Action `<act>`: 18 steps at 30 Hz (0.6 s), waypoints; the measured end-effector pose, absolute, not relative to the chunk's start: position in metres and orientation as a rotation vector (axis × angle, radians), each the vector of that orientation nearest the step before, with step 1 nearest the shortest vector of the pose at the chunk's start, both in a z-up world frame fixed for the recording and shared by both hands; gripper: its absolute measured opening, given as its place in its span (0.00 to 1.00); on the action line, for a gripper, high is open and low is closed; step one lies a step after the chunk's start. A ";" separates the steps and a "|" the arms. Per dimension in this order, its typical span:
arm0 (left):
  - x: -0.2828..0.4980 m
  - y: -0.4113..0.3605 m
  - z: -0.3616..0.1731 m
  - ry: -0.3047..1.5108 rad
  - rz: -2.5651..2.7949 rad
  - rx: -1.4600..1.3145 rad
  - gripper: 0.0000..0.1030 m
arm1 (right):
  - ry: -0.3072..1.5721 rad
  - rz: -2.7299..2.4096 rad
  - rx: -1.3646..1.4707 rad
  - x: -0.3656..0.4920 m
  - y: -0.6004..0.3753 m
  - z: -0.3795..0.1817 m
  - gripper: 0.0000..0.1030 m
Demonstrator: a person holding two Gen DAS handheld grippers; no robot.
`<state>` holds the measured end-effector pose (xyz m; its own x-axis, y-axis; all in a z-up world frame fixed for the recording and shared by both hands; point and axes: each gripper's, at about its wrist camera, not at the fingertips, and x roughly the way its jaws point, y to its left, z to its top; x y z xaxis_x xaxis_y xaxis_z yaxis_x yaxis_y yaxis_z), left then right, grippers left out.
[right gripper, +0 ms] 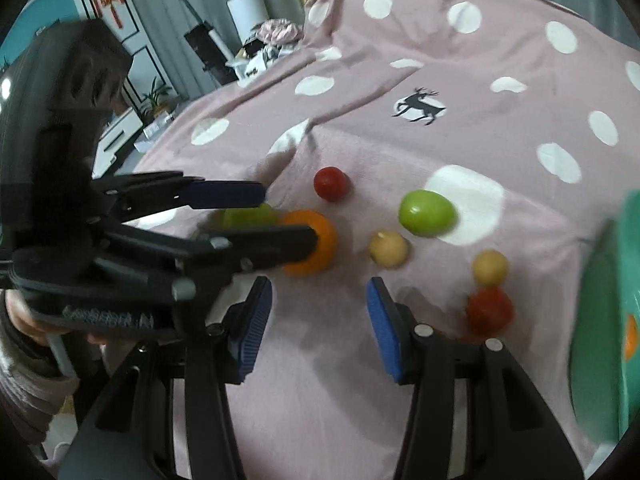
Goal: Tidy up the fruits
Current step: 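Move the right tool to the second orange and grasp it, then carry the orange with the right tool into the bowl and open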
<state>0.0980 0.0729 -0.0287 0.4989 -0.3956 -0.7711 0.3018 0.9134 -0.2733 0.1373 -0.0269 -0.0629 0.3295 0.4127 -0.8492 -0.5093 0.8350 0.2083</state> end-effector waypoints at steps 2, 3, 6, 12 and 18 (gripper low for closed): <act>0.106 0.073 -0.033 0.988 -0.431 -0.098 0.58 | 1.093 0.610 -0.110 0.143 -0.019 -0.070 0.49; 0.109 0.072 -0.035 1.002 -0.437 -0.095 0.53 | 1.101 0.613 -0.111 0.147 -0.015 -0.073 0.48; 0.116 0.071 -0.041 1.039 -0.445 -0.081 0.46 | 1.102 0.625 -0.100 0.154 -0.011 -0.075 0.49; 0.119 0.073 -0.047 1.084 -0.469 -0.090 0.45 | 1.160 0.648 -0.107 0.163 0.000 -0.089 0.46; 0.113 0.069 -0.040 1.058 -0.469 -0.105 0.45 | 1.144 0.638 -0.101 0.159 -0.001 -0.083 0.45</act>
